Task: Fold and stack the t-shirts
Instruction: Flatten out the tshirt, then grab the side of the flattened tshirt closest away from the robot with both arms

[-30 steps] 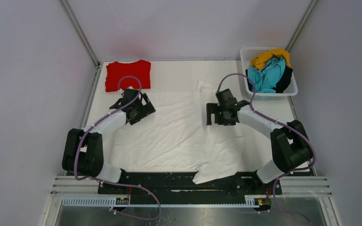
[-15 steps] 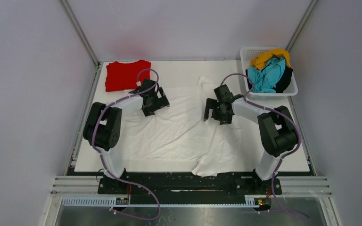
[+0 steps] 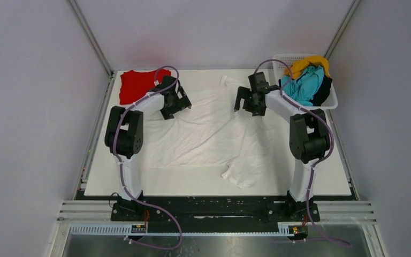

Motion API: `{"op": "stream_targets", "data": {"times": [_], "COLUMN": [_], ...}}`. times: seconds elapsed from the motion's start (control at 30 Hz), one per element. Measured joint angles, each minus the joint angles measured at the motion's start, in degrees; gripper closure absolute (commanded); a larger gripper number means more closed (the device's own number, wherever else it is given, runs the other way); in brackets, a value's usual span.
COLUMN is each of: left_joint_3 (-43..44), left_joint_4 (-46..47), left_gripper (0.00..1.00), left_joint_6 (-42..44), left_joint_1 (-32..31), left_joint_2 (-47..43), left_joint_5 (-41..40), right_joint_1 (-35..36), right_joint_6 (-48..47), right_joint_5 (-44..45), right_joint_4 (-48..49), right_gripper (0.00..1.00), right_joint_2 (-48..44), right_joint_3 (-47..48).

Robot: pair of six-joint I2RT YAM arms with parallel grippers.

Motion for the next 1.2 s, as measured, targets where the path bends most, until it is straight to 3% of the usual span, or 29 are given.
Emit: {"op": "stream_targets", "data": {"times": [0.13, 0.37, 0.5, 0.67, 0.83, 1.03, 1.2], "left_joint_3": [-7.8, -38.7, -51.6, -59.7, -62.1, -62.1, -59.5], "left_joint_4": [1.2, 4.0, -0.7, -9.1, -11.9, -9.1, -4.0], "left_gripper": [0.01, 0.01, 0.01, 0.01, 0.17, 0.36, 0.66], "left_joint_6": [0.2, -5.0, -12.2, -20.0, -25.0, -28.7, -31.3], "left_joint_1": [0.3, 0.2, 1.1, 2.3, 5.4, 7.4, 7.5], "left_joint_2": [-8.1, -46.2, -58.5, -67.8, -70.2, -62.6, -55.1], "left_joint_5": [-0.5, -8.3, -14.4, -21.9, -26.3, -26.9, -27.8], "right_joint_1": [0.6, 1.7, 1.7, 1.7, 1.7, 1.7, 1.7], "right_joint_6": [-1.3, 1.7, 3.5, 4.1, 4.1, 4.0, 3.8], "right_joint_5": [1.9, 3.4, 3.1, 1.2, -0.2, -0.2, 0.4], "right_joint_4": [1.2, 8.1, 8.9, 10.6, 12.4, 12.6, 12.5], "right_gripper": [0.01, 0.0, 0.0, 0.01, 0.01, 0.0, 0.01], "right_joint_2": [-10.1, -37.2, -40.0, -40.0, -40.0, -40.6, -42.6], "right_joint_3": [-8.0, -36.4, -43.3, -44.0, -44.2, -44.9, -45.1]}}
